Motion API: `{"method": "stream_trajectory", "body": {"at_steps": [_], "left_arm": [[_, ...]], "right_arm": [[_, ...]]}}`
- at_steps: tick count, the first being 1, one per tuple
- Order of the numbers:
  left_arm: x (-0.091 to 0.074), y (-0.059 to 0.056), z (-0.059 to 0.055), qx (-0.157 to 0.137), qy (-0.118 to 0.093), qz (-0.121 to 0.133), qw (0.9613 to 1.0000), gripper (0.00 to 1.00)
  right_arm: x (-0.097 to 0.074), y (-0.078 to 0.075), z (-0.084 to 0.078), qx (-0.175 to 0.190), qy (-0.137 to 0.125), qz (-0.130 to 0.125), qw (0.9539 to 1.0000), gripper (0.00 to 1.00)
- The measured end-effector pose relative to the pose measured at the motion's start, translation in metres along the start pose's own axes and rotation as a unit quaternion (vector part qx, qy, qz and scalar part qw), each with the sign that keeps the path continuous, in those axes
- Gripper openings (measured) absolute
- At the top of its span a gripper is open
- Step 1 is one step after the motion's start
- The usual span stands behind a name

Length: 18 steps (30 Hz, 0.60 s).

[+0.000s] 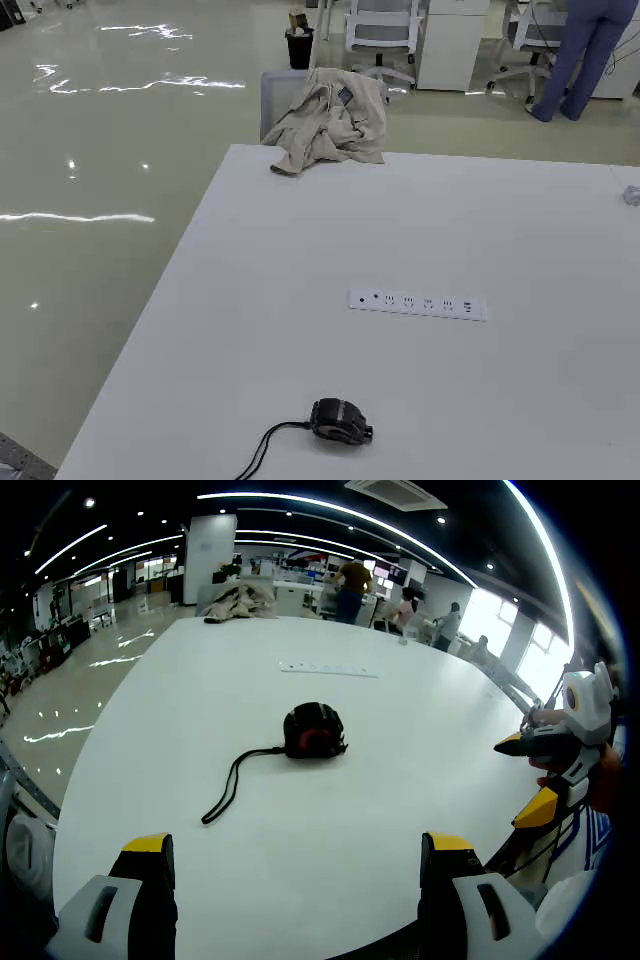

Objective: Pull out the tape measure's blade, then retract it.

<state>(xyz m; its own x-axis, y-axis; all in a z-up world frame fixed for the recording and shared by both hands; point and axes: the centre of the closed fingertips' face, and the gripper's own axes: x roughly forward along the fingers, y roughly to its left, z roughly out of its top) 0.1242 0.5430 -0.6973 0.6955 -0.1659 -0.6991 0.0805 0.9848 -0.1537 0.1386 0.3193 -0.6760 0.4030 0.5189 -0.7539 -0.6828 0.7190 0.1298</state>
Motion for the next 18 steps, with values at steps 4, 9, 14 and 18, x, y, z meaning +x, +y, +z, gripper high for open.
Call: {"method": "stream_trajectory", "body": {"at_steps": [4, 9, 14, 18], "left_arm": [[-0.001, 0.0005, 0.0011, -0.002, -0.002, 0.001, 1.0, 1.0], [-0.002, 0.0029, 0.0002, -0.006, -0.004, 0.004, 1.0, 1.0], [-0.0024, 0.0018, -0.0005, -0.007, -0.003, 0.003, 1.0, 1.0], [-0.0015, 0.0015, -0.0013, -0.007, -0.003, 0.001, 1.0, 1.0]], "right_arm": [[-0.0005, 0.0001, -0.0002, 0.001, -0.001, 0.0, 1.0, 0.98], [-0.0012, -0.0001, -0.0005, 0.0, 0.0, -0.002, 1.0, 0.98], [-0.0014, 0.0, 0.0003, 0.0, -0.001, -0.002, 1.0, 0.98], [-0.0016, 0.0005, 0.0003, 0.001, -0.002, -0.002, 1.0, 0.98]]}}
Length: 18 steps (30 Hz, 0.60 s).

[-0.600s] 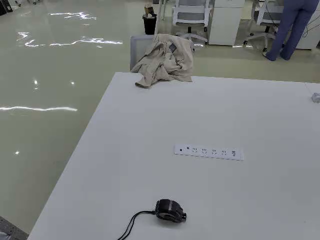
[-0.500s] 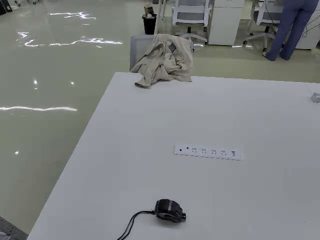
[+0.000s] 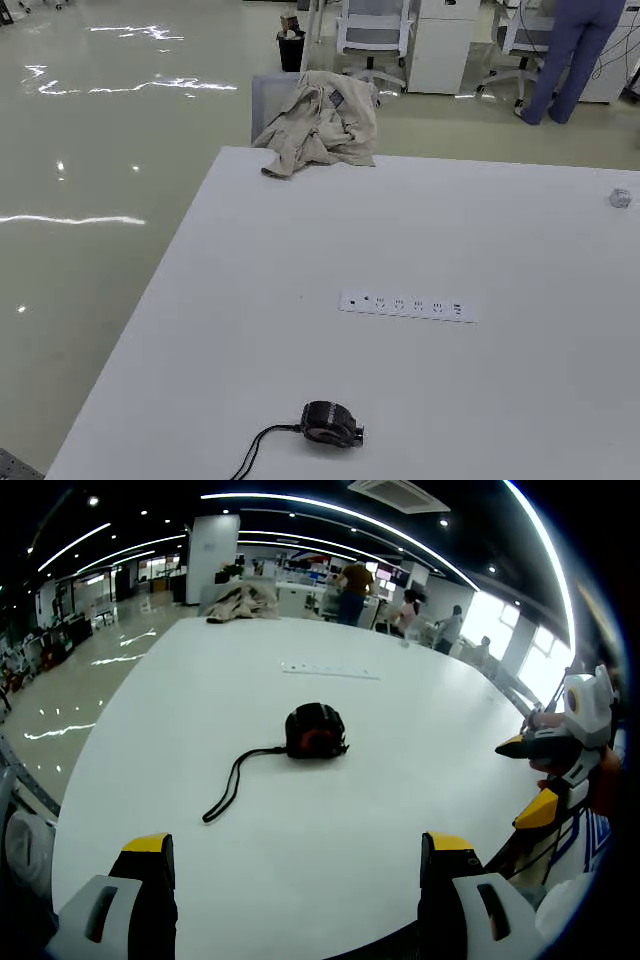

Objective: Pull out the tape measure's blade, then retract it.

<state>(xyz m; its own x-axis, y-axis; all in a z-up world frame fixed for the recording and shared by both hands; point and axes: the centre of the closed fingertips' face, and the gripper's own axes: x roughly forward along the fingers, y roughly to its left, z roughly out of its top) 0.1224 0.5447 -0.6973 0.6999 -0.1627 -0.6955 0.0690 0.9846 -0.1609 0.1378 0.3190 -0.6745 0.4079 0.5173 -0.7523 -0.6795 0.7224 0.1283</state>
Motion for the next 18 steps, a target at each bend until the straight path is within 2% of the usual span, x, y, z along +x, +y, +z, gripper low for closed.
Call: {"method": "stream_trajectory", "body": {"at_steps": [18], "left_arm": [[0.0016, -0.0053, 0.0014, 0.008, 0.003, -0.007, 0.9999, 1.0]], "right_arm": [[-0.0044, -0.0024, -0.0035, 0.007, -0.001, -0.009, 0.9999, 0.98]]}}
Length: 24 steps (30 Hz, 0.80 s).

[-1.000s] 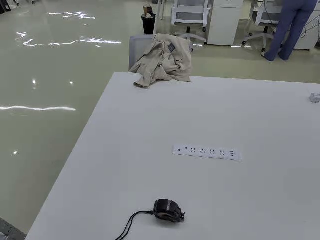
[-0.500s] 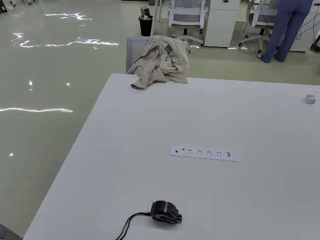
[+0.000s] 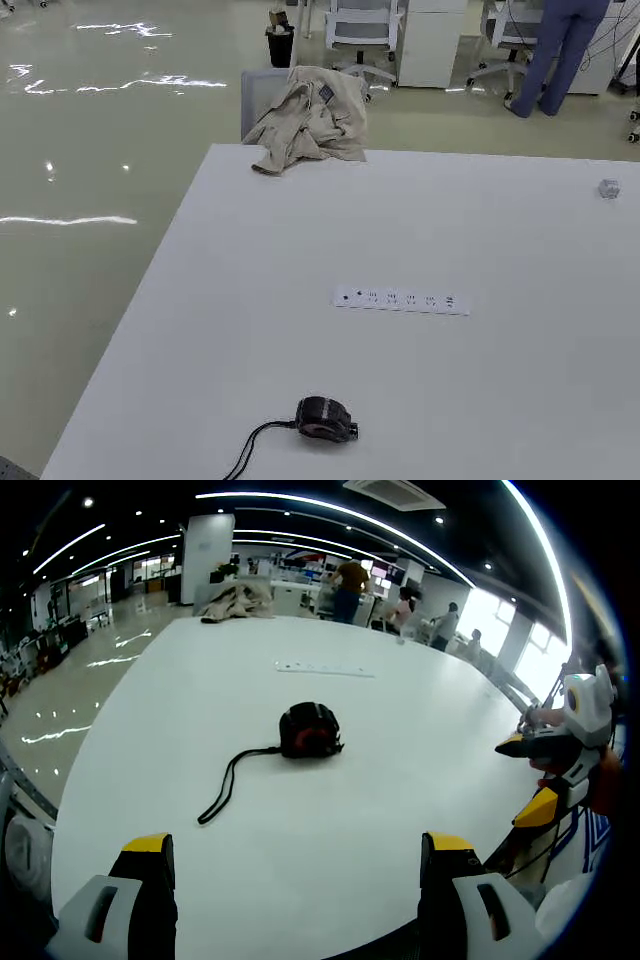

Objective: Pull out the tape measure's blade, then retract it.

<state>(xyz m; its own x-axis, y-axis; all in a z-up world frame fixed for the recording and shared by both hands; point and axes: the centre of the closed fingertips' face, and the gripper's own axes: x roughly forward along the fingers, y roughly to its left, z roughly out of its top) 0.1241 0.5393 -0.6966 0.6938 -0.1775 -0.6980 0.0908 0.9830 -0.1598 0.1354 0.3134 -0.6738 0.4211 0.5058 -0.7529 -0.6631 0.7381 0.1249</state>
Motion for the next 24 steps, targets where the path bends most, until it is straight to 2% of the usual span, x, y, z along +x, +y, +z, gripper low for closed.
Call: {"method": "stream_trajectory", "body": {"at_steps": [16, 24], "left_arm": [[0.0022, -0.0034, -0.002, 0.003, 0.003, -0.006, 1.0, 1.0], [0.0039, -0.0036, 0.0029, 0.005, 0.0, -0.006, 1.0, 1.0]], "right_arm": [[-0.0004, -0.0038, -0.0029, 0.002, 0.001, -0.008, 1.0, 0.98], [0.001, -0.0044, -0.0027, 0.0, 0.002, -0.008, 1.0, 0.98]]}}
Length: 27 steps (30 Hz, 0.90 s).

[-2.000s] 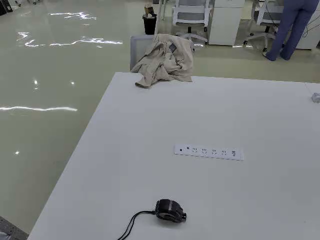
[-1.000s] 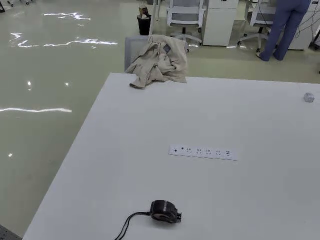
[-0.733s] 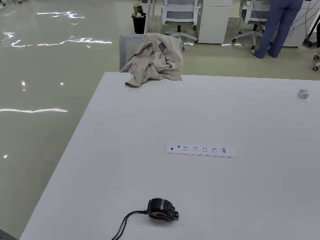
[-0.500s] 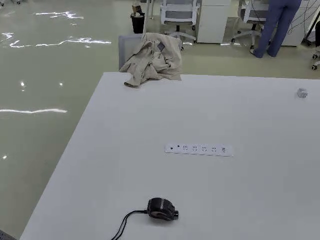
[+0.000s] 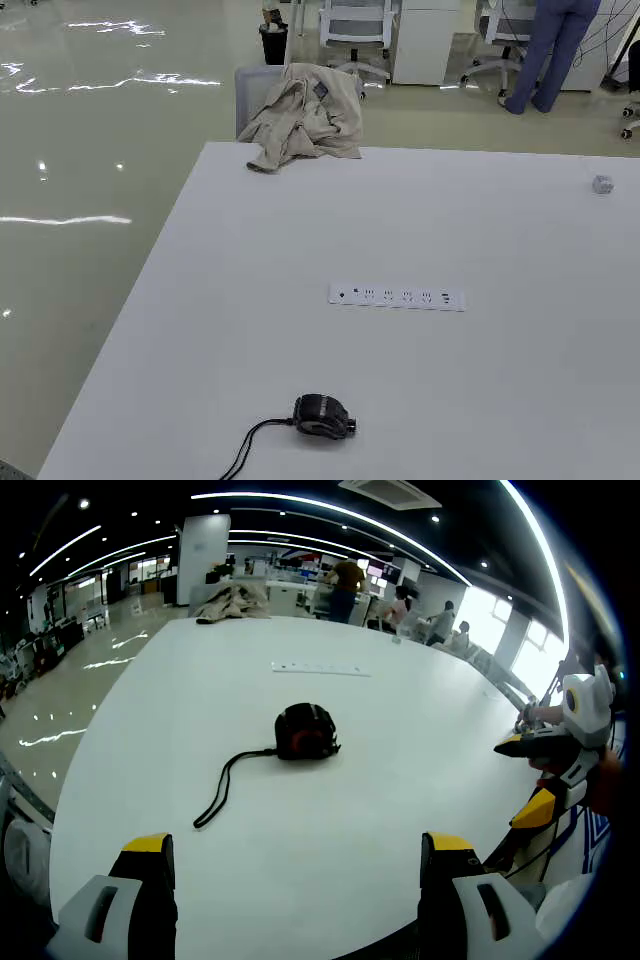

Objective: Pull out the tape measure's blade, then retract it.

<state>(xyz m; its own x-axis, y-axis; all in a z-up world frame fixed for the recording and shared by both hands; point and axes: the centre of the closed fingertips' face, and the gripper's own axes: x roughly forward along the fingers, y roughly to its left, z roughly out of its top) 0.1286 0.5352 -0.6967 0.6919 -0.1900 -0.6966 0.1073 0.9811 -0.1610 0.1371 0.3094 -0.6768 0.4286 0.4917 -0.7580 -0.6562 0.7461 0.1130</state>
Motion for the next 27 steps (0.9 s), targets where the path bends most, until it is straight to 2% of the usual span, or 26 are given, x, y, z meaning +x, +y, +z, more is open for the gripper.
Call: {"method": "stream_trajectory", "body": {"at_steps": [27], "left_arm": [[0.007, 0.005, 0.002, 0.002, 0.002, 0.001, 1.0, 1.0]], "right_arm": [[0.012, -0.006, 0.003, -0.015, 0.006, 0.006, 0.9998, 0.97]]}}
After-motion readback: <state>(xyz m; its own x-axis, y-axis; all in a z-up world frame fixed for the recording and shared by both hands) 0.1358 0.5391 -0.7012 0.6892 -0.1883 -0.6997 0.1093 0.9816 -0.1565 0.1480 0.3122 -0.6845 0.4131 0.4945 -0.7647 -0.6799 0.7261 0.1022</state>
